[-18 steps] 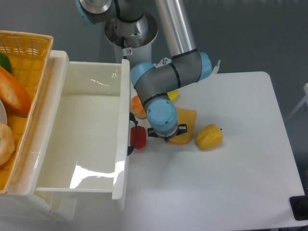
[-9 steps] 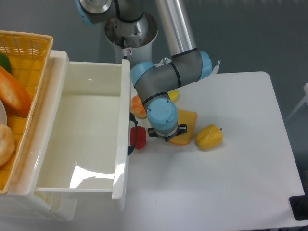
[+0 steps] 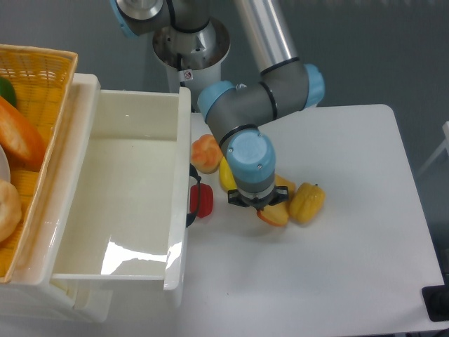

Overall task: Pick up the bread slice
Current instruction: 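Lift the gripped bread slice up off the table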

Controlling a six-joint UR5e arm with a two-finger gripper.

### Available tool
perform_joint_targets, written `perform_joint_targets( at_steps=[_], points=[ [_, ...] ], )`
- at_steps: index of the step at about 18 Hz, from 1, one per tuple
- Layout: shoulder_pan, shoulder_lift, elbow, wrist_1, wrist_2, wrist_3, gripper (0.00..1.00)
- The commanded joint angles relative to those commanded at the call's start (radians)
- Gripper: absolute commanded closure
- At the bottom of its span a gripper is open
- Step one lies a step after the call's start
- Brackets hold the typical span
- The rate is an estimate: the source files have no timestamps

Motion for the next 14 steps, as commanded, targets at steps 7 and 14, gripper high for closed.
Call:
perform_joint_targets(
  at_steps=[7, 14],
  points=[
    [0.078, 0.023, 0.094, -0.058, -0.074, 0.366, 1.0],
    [0.141, 0.023, 0.207, -0.193, -0.103, 0.617, 1.0]
  ],
)
